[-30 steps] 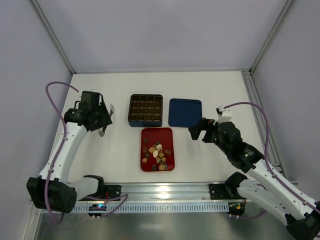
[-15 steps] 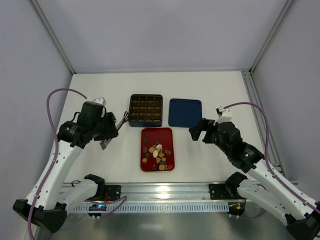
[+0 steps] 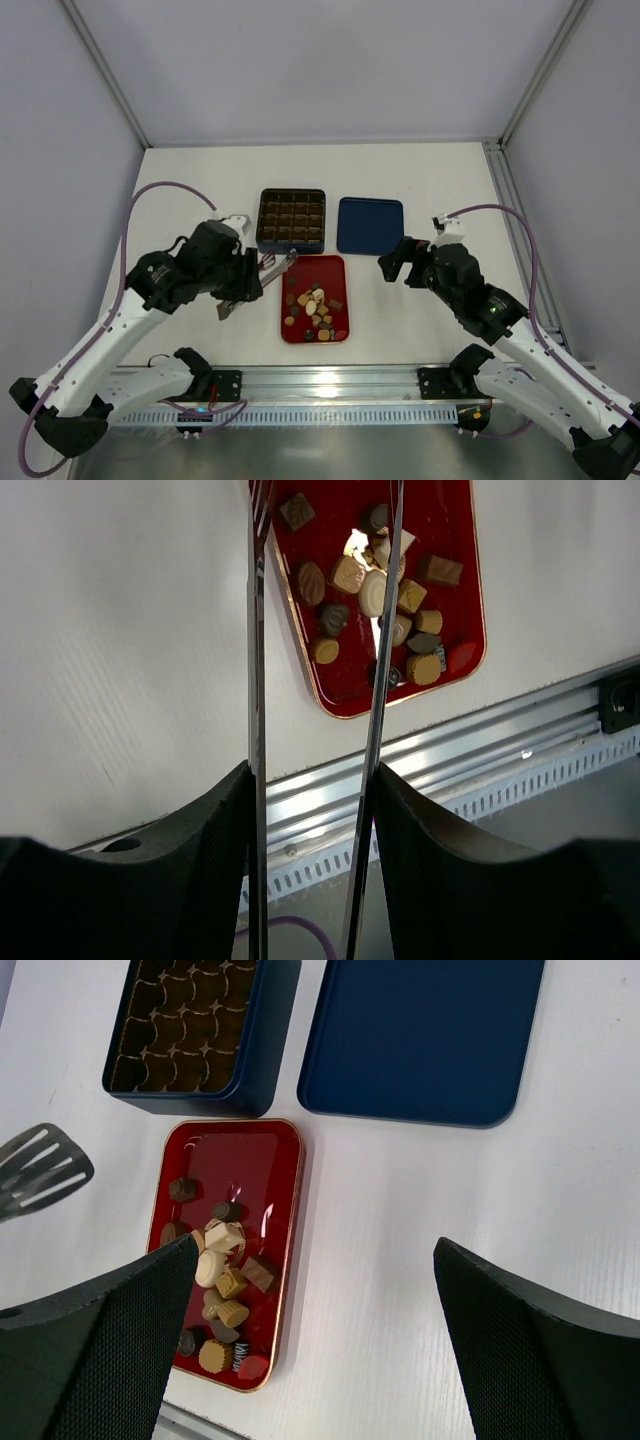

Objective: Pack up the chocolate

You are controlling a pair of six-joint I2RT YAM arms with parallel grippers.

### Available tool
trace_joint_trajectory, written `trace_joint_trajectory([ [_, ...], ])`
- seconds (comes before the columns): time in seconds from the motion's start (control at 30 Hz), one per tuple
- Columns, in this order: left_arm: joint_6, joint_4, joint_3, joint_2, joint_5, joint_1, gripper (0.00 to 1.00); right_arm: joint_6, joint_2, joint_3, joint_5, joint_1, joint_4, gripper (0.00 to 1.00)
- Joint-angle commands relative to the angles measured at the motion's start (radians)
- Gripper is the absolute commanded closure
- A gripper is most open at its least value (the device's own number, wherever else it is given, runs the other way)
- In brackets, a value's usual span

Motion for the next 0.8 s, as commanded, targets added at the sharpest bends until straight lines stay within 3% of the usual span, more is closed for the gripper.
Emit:
trace_joint_trajectory([
  [0.0, -0.05, 0.025, 0.0, 0.02, -0.029, -0.093, 0.51, 0.02, -0.005, 0.039, 0.024, 0.004, -0.015, 0.0],
  [0.17, -0.099, 0.057, -0.008, 0.109, -0.109, -0.295, 0.51, 0.023, -0.015, 0.033, 0.033, 0.004, -0.029, 0.0],
  [0.3, -0.122, 0.085, -0.008, 0.169, -0.14, -0.357, 0.52, 0.026, -0.031, 0.025, 0.04, 0.004, -0.049, 0.0],
  [0.77, -0.113, 0.163, -0.045, 0.257, -0.138, -0.37, 0.54, 0.028, -0.083, 0.005, 0.054, 0.004, -0.075, 0.0],
])
